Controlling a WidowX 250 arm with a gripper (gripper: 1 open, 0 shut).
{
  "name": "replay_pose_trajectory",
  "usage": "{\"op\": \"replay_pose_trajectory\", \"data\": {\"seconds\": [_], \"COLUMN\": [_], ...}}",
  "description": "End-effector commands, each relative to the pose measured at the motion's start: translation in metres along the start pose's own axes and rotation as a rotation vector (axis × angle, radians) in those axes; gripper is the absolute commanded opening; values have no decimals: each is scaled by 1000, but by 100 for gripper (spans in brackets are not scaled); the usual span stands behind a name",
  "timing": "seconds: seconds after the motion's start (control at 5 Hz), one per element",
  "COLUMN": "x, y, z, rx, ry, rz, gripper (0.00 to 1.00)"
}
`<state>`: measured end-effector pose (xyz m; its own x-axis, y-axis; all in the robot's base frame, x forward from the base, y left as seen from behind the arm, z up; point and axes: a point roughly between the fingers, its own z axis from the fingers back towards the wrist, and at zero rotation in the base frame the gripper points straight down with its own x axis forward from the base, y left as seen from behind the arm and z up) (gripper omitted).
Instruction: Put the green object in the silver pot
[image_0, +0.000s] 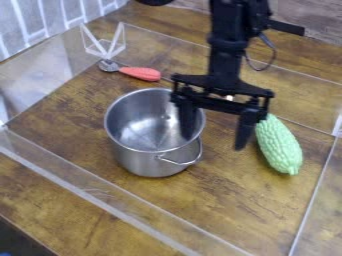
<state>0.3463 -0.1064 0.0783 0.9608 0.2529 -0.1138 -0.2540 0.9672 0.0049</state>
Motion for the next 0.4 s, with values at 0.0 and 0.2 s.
{"op": "replay_pose_trajectory", "data": {"seconds": [0.0,0.2], "x": [11,13], "y": [-21,-18], "z": [17,10], "rx": [-66,-72], "ry": [-76,-85], "rz": [48,87], "gripper": [100,100]}}
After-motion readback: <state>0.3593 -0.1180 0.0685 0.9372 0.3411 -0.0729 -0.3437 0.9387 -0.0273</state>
